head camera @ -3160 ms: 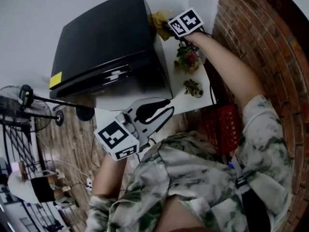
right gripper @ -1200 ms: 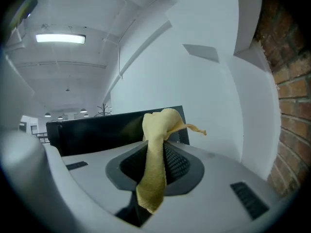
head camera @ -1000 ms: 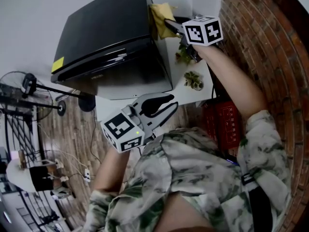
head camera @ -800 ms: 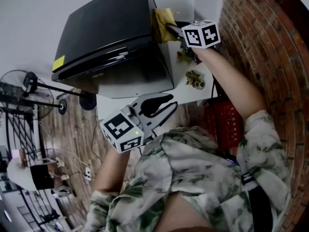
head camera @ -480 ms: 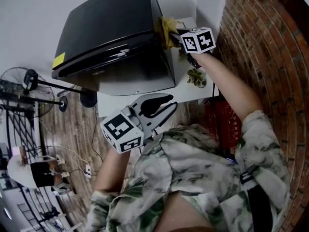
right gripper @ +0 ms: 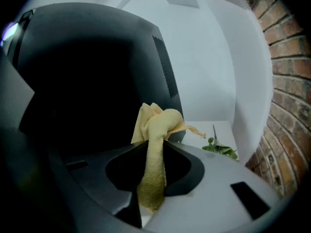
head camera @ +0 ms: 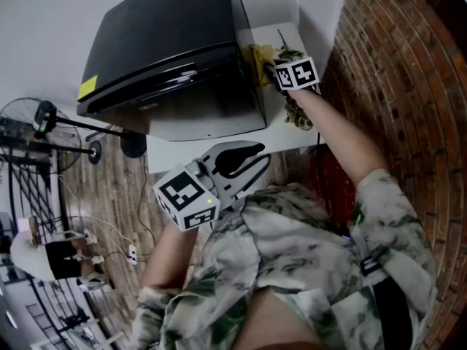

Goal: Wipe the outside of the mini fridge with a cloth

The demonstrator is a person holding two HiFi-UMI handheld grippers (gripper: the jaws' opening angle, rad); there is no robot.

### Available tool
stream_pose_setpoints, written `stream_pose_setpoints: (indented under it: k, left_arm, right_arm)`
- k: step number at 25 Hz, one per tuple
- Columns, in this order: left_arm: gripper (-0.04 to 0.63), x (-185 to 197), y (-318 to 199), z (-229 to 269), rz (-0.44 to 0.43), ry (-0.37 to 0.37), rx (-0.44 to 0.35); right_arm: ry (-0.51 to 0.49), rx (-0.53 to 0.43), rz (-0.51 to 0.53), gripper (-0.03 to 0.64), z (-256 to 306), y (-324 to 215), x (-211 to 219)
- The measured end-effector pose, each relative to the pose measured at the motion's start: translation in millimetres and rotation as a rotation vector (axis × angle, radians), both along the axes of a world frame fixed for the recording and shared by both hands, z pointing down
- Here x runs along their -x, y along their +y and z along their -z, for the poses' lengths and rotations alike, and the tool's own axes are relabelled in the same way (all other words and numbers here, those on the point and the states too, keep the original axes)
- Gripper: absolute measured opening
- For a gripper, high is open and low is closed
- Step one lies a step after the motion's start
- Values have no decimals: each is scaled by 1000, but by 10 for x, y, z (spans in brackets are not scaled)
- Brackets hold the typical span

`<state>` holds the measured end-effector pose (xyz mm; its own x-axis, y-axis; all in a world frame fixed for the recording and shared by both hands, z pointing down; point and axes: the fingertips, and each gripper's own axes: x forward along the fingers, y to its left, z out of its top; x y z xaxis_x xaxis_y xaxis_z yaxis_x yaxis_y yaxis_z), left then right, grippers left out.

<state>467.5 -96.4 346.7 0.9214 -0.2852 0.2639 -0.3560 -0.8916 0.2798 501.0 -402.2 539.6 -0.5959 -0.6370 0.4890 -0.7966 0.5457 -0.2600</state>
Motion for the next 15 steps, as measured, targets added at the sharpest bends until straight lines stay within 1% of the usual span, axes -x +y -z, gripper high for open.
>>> stream_pose_setpoints:
  k: [4,7,11,15]
  left_arm:
    - [80,43,-37,-4,7,-3,-5]
    - [80,92,-88,31,14,0,-13]
    - [80,127,-145,38,16,7,-18]
    - [80,125,-189,41,10,10,-17]
  right_arm:
    - [27,48,-12,87,-282,41,-51]
    - [17,52,-20,87,-273,66,-94]
    - [-12,19,-33,87,-12,90,-193]
    - [-59,-38,-33,87,458,144,-280]
